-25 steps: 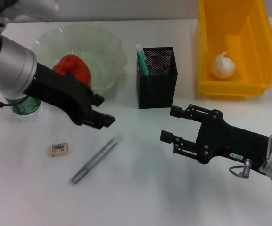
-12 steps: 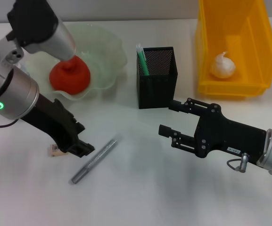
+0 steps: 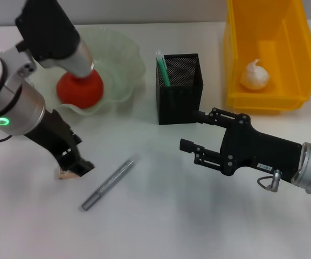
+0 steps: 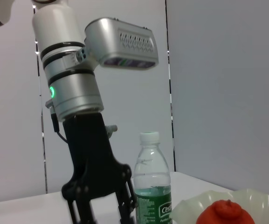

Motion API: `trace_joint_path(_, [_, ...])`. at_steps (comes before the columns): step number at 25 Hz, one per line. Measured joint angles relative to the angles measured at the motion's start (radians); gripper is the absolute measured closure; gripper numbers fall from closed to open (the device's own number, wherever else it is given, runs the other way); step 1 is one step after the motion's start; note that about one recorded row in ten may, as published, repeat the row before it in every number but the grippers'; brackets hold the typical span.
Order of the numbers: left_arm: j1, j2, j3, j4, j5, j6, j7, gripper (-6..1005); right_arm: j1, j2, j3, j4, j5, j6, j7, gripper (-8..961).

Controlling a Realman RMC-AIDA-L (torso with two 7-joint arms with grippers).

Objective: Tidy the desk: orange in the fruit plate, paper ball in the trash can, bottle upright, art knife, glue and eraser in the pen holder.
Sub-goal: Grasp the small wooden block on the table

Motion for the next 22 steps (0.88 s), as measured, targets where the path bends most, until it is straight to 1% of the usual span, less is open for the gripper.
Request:
trace_joint_path(1, [0.001,0.000,0.020,0.000,0.019,0.001,0.000,418,0.000,0.000,0.000,0.000,0.000,0.000,0.000,301])
trace_joint_path(3, [0.008,-0.001,0.097,-0.014,0.091,-0.015,0.002,407,0.001,0.001,0.000,-0.001,0.000,0.002,0.000,301])
trace_joint_path(4, [0.008,-0.001,0.097,-0.014,0.091,-0.015,0.002,402,0.002,0.001,0.000,-0.002,0.000,0.003,0.000,301])
trace_joint_path(6, [0.007,-0.003,0.156,-0.042,0.129,-0.041,-0.012,391,0.004,0.002,0.000,-0.002,0.000,0.004,0.000,301])
trace_joint_path(7, [0.004,-0.003,0.149,-0.045,0.109,-0.043,-0.017,385,0.004,0.002,0.000,-0.002,0.000,0.005,0.000,301])
trace_joint_path(8, [0.000,-0.002,0.123,-0.039,0.071,-0.040,-0.019,380,0.004,0.003,0.000,-0.002,0.000,0.005,0.000,301])
trace_joint_path(10, [0.000,0.004,0.009,-0.016,-0.054,-0.013,-0.011,380,0.004,0.003,0.000,-0.001,0.001,0.006,0.000,301])
trace_joint_path(13, [0.004,0.005,-0.018,-0.019,-0.063,-0.003,-0.007,395,0.004,0.003,0.000,0.000,0.001,0.007,0.000,301])
trace_joint_path(17, [0.008,0.005,-0.016,-0.045,-0.049,-0.009,0.000,411,0.004,0.003,0.000,0.000,0.001,0.014,0.000,302])
trace_joint_path(18, [0.008,0.004,-0.014,-0.071,-0.036,-0.024,0.019,415,0.004,0.003,0.000,-0.001,0.001,0.015,0.000,302])
trace_joint_path(22, [0.007,0.004,-0.015,-0.083,-0.031,-0.030,0.030,415,0.004,0.003,0.000,-0.001,0.001,0.017,0.000,302])
